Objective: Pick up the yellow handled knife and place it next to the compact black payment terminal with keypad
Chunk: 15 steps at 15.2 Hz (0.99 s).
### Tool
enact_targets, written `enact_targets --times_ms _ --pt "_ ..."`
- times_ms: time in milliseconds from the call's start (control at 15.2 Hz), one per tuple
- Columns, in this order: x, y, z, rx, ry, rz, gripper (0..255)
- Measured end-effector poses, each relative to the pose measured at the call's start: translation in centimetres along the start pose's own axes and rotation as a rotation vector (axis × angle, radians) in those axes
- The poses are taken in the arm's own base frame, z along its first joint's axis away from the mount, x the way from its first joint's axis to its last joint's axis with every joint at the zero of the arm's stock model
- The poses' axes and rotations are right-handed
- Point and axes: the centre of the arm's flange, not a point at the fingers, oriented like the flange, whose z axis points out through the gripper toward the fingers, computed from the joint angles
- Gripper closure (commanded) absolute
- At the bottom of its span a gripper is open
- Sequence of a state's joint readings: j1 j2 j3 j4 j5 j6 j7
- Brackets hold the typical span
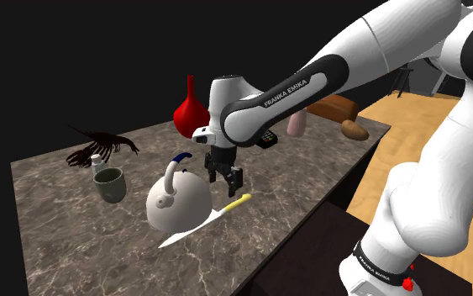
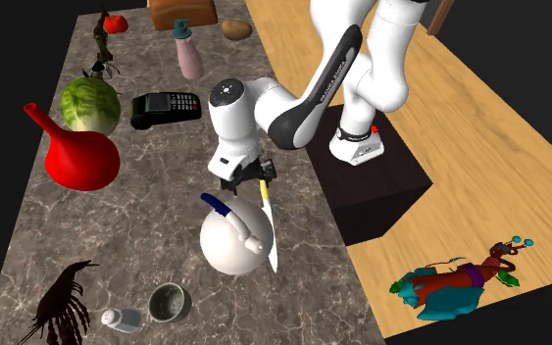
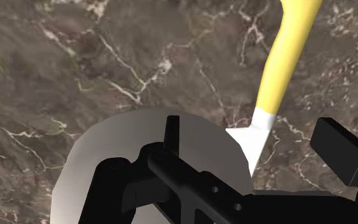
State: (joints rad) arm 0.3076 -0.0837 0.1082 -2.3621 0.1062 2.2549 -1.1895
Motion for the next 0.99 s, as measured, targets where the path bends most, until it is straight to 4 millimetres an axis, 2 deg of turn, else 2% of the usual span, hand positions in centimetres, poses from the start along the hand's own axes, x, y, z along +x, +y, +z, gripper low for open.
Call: enact_targets --times_ms 198,594,660,990 --pt "-0.01 -0.09 1.18 0.002 0.000 0.000 0" --pt "-0.06 -0.12 1.43 0.001 0.000 0.000 0" --pt "-0.06 -0.12 1.43 0.001 0.000 0.000 255" --pt "-0.06 -0.12 1.43 0.001 0.000 0.000 255"
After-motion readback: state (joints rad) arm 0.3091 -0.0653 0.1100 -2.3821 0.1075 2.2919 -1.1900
